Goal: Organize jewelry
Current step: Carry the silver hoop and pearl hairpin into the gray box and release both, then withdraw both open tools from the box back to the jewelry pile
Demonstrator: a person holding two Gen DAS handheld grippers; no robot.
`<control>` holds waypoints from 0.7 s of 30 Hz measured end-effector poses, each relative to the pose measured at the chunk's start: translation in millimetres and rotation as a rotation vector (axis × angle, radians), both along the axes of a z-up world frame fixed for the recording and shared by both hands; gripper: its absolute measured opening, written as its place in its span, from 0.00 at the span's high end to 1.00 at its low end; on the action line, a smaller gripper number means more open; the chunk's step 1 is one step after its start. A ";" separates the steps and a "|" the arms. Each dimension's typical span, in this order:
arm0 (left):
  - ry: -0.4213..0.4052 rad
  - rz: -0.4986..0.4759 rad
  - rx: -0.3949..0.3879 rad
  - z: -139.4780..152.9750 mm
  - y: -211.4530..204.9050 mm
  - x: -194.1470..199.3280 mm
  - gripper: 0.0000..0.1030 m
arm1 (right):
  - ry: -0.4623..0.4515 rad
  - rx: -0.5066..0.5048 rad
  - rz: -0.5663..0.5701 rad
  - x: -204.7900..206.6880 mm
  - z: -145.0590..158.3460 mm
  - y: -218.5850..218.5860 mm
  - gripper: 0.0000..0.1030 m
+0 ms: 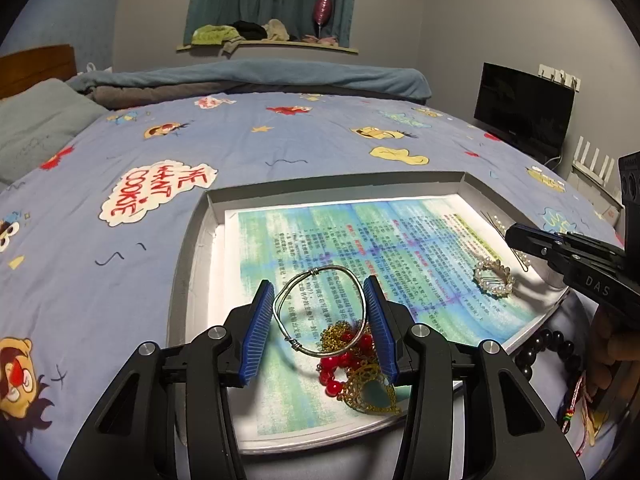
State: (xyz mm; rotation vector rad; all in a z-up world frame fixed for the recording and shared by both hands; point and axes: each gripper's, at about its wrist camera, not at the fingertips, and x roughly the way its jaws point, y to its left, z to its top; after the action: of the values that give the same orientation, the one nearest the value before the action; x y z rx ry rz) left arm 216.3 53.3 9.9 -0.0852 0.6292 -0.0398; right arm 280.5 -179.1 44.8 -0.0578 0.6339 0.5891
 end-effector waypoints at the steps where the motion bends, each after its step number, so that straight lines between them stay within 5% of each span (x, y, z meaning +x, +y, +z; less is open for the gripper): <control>1: -0.002 0.001 -0.001 0.5 0.4 -0.8 0.52 | 0.000 0.003 -0.002 0.0 0.1 -0.5 0.94; 8: -0.059 0.011 0.012 9.9 -0.8 -12.9 0.29 | -0.027 0.034 -0.004 -4.7 5.7 -6.7 0.91; 15: -0.097 0.014 0.030 17.0 -2.6 -27.3 0.19 | -0.066 0.070 -0.003 -17.4 14.3 -18.0 0.71; 19: -0.113 0.015 0.029 19.9 -0.4 -40.2 0.15 | -0.099 0.077 0.010 -32.2 19.0 -23.6 0.50; 21: -0.120 0.012 0.039 21.3 -0.9 -47.3 0.14 | -0.111 0.072 0.018 -39.6 20.8 -24.9 0.50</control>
State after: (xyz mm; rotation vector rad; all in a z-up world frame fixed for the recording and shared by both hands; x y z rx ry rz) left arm 169.0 52.4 31.2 -0.0489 0.5089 -0.0207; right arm 240.9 -204.0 65.6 -0.0288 0.5045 0.6207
